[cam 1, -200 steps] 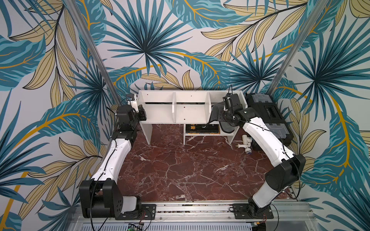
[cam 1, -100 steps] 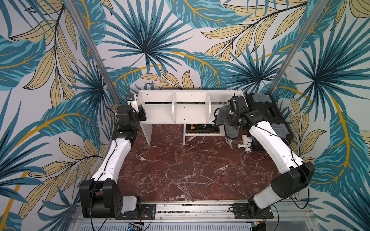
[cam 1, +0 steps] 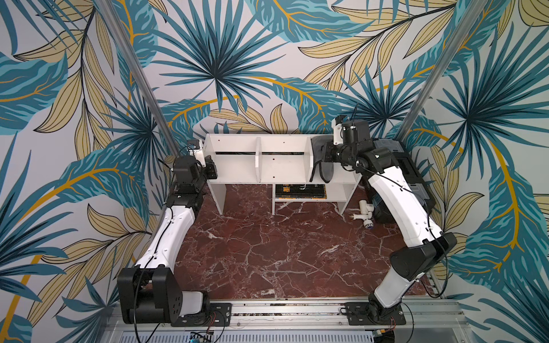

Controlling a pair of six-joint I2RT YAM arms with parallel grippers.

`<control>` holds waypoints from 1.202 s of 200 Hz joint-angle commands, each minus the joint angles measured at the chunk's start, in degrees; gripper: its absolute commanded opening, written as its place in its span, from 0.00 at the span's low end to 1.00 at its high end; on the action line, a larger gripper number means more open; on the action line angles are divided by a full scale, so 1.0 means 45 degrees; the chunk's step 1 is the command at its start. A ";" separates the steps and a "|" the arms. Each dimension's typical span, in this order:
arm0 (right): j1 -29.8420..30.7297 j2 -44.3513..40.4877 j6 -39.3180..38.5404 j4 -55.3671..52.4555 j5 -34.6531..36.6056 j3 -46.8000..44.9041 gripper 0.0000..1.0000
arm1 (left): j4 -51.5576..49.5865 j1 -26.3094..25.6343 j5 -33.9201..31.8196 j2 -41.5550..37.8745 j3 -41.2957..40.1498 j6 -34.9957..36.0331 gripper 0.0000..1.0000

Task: Wipe the bookshelf clean with a cloth
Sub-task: Wipe the dust from the shelf.

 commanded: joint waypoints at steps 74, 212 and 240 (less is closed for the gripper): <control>-0.0344 -0.0752 -0.0752 -0.2058 0.6453 0.0065 0.00 | -0.1023 -0.0028 0.1181 0.0040 -0.0537 -0.1742 0.00; -0.0186 -0.3263 0.0335 -0.1940 0.5481 -0.4296 0.00 | -0.1014 -0.0025 0.1182 0.0059 -0.0537 -0.1762 0.00; -0.0183 -0.2341 -0.0276 -0.2511 0.6467 -0.1756 0.00 | -0.1064 -0.0026 0.1095 -0.0018 -0.0512 -0.1689 0.00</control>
